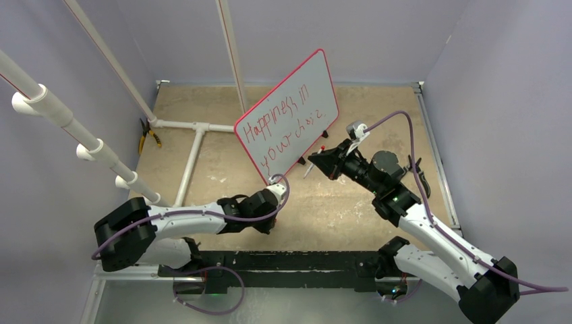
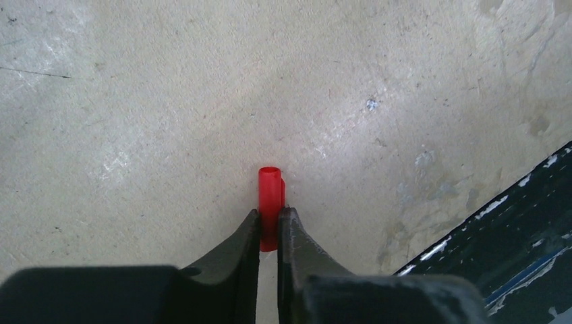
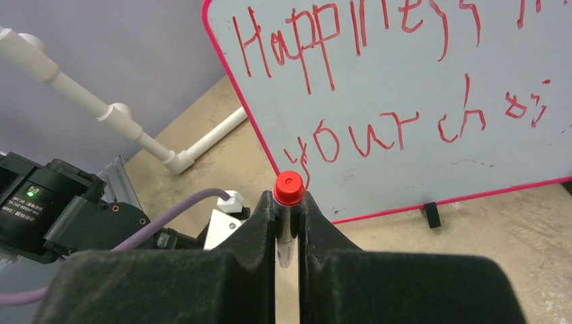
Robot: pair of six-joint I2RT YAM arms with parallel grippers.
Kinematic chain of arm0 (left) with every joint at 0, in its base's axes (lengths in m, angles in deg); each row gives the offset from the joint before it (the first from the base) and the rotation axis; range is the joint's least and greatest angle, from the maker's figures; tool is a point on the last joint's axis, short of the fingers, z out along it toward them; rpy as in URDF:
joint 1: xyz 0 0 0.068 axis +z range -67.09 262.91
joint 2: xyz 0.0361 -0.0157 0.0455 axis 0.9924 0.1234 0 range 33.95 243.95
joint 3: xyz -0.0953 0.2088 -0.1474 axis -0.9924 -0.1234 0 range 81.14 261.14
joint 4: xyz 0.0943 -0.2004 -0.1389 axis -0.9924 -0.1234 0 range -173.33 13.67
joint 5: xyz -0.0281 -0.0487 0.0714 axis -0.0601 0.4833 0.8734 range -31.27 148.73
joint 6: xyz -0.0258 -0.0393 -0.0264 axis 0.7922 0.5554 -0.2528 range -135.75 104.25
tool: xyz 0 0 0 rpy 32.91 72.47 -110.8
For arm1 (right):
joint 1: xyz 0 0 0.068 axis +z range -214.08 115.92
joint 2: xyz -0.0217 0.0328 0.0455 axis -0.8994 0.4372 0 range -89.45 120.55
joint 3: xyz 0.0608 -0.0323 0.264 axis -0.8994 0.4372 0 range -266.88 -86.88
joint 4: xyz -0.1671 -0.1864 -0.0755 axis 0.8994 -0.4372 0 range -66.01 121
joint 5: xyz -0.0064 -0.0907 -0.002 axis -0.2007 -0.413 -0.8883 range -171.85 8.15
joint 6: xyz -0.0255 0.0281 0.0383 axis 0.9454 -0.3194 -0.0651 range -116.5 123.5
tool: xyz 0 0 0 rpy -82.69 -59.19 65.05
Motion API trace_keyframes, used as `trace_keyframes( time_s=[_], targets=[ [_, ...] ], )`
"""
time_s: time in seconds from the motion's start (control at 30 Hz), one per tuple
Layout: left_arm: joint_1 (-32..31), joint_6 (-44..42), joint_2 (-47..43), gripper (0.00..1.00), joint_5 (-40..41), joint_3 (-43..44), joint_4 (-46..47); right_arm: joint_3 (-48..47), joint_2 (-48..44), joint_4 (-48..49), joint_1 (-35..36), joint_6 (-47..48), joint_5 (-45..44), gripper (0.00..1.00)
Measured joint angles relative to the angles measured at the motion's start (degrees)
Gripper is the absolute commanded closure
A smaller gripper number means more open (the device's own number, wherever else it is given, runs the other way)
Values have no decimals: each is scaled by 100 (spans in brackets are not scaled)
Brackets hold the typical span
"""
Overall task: Write a sentence on the whiteboard
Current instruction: Pick up the pen cap from the center of the board.
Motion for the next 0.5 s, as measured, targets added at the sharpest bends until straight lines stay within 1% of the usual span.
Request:
trace_keyframes(
  time_s=[0.03, 0.27, 0.37, 0.5],
  targets=[
    [-15, 11, 35, 100, 20, 31, -11, 0, 0, -2, 0, 0, -2, 100],
    [-70, 177, -4, 100, 203, 15, 13, 162, 20, 103, 0, -225, -11, 100],
    [-68, 177, -317, 100, 264, -323, 337, 411, 203, 278, 0, -481, 17, 100],
    [-68, 122, -914, 100, 332, -960, 1051, 723, 686, 590, -2, -927, 245, 100]
  ],
)
